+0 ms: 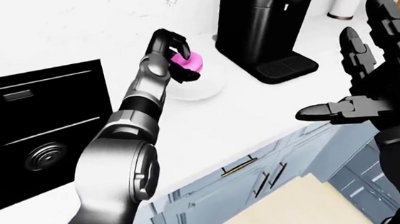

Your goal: Place the pastries on the plates.

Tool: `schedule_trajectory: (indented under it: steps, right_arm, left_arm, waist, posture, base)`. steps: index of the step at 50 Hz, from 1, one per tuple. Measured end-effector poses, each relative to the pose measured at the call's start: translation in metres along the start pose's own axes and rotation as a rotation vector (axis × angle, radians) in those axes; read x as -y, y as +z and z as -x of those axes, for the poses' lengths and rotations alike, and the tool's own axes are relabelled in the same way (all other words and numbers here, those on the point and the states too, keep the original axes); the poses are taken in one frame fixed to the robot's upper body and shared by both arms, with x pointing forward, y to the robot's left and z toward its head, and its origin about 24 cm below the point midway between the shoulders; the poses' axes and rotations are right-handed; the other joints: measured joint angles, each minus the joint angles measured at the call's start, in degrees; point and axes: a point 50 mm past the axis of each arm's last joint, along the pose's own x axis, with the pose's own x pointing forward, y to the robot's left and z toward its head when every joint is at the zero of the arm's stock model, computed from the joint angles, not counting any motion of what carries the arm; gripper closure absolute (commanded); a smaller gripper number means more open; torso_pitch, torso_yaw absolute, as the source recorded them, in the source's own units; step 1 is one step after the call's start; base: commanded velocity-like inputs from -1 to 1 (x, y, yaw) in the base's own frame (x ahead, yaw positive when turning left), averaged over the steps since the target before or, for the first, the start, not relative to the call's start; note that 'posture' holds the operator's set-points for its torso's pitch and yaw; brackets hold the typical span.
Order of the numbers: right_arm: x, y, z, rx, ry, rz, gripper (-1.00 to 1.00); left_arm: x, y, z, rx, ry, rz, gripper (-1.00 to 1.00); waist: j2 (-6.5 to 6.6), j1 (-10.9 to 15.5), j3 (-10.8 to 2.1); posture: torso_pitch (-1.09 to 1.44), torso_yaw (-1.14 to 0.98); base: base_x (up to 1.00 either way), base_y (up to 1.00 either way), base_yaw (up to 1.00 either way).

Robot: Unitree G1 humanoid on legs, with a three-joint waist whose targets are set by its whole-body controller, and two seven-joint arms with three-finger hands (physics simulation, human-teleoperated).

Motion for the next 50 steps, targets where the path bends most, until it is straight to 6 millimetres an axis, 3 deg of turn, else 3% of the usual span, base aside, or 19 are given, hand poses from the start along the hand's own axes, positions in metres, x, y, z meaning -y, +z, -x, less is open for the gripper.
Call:
schedule_trajectory:
  steps: [6,14,26,31,37,38,41,43,45,50]
  right_arm:
    - [0.001,0.003,-0.001,0.007,-0.003,0.004,-1.00]
    - [0.002,0.004,-0.001,0.009,-0.003,0.005,-1.00]
    - [0.003,0.004,0.001,0.009,-0.005,0.006,-1.00]
    - [0.002,0.004,0.001,0.008,-0.004,0.007,-1.00]
    - [0.003,0.005,0.002,0.009,-0.004,0.009,-1.00]
    - [0.004,0.006,0.002,0.010,-0.005,0.009,-1.00]
    - [0.005,0.006,0.003,0.012,-0.008,0.010,-1.00]
    - [0.005,0.007,0.002,0.012,-0.007,0.011,-1.00]
    - [0.004,0.007,0.002,0.012,-0.005,0.012,-1.00]
    - [0.004,0.009,0.001,0.016,-0.003,0.014,-1.00]
  left_arm:
    - [0.002,-0.002,0.000,-0.009,-0.003,-0.016,1.00]
    - [0.004,-0.008,0.001,-0.023,0.006,-0.046,0.83]
    - [0.000,-0.018,0.001,-0.067,0.033,-0.081,0.20]
    - [0.000,-0.020,0.001,-0.071,0.037,-0.087,0.02]
    - [0.001,-0.021,0.002,-0.064,0.046,-0.086,-0.04]
    - [0.002,-0.022,0.002,-0.064,0.048,-0.086,-0.22]
    - [0.002,-0.023,0.002,-0.065,0.050,-0.087,-0.33]
    - [0.002,-0.022,0.002,-0.065,0.051,-0.089,-0.75]
    - [0.002,-0.022,0.002,-0.063,0.051,-0.091,-1.00]
    - [0.001,-0.023,0.002,-0.062,0.054,-0.095,-1.00]
  waist:
    - [0.09,-0.34,-0.17]
    - [0.12,-0.68,-0.32]
    - [0.22,-1.01,-0.38]
    - [0.22,-1.08,-0.46]
    - [0.22,-1.15,-0.48]
    - [0.22,-1.16,-0.50]
    - [0.21,-1.22,-0.51]
    - [0.23,-1.26,-0.52]
    - [0.24,-1.30,-0.54]
    - [0.23,-1.38,-0.58]
  posture:
    - [0.00,-0.38]
    - [0.00,-0.38]
    - [0.00,-0.38]
    - [0.00,-0.38]
    - [0.00,-0.38]
    - [0.00,-0.38]
    - [0.00,-0.38]
    - [0.00,-0.38]
    - [0.00,-0.38]
    - [0.00,-0.38]
  base:
    - [0.00,0.00,0.00]
    - [0.00,0.00,0.00]
    - [0.00,0.00,0.00]
    - [0.00,0.00,0.00]
    - [0.00,0.00,0.00]
    - [0.00,0.00,0.00]
    - [0.00,0.00,0.00]
    - [0.00,0.00,0.00]
    - [0.00,0.00,0.00]
    - [0.00,0.00,0.00]
